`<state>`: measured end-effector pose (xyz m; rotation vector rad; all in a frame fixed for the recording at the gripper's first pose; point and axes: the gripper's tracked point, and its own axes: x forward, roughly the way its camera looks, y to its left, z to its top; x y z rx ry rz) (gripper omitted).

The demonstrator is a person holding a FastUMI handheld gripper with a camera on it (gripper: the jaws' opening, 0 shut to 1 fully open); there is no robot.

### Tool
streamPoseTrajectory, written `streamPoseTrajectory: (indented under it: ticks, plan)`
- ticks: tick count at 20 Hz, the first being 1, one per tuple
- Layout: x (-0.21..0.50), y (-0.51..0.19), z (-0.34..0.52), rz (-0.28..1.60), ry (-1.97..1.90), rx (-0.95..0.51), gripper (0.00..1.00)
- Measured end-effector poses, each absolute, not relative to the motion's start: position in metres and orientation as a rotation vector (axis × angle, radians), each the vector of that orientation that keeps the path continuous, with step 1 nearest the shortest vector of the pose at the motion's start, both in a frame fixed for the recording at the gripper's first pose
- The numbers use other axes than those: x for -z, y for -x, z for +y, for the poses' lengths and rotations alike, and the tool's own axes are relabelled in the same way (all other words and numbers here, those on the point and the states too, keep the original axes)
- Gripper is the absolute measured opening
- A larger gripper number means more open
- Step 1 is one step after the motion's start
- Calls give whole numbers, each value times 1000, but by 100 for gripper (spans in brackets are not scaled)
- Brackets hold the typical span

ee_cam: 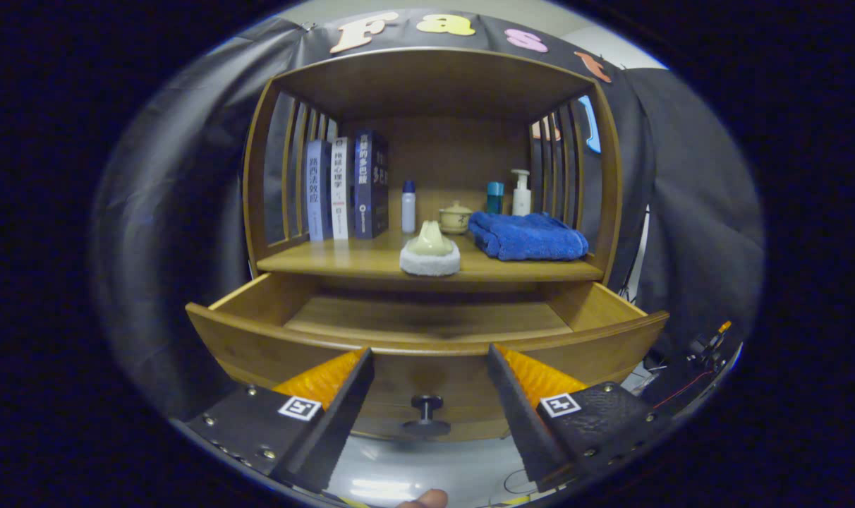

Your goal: Pull open the drawer, take out the items inside it, and place them on the countertop above the cabinet.

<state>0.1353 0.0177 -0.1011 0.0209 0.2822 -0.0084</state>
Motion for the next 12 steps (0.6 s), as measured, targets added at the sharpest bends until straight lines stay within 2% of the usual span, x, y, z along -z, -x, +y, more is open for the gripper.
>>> streamPoseTrajectory:
  ticks: [12]
  plan:
    - [100, -169, 20, 283, -24, 14, 97]
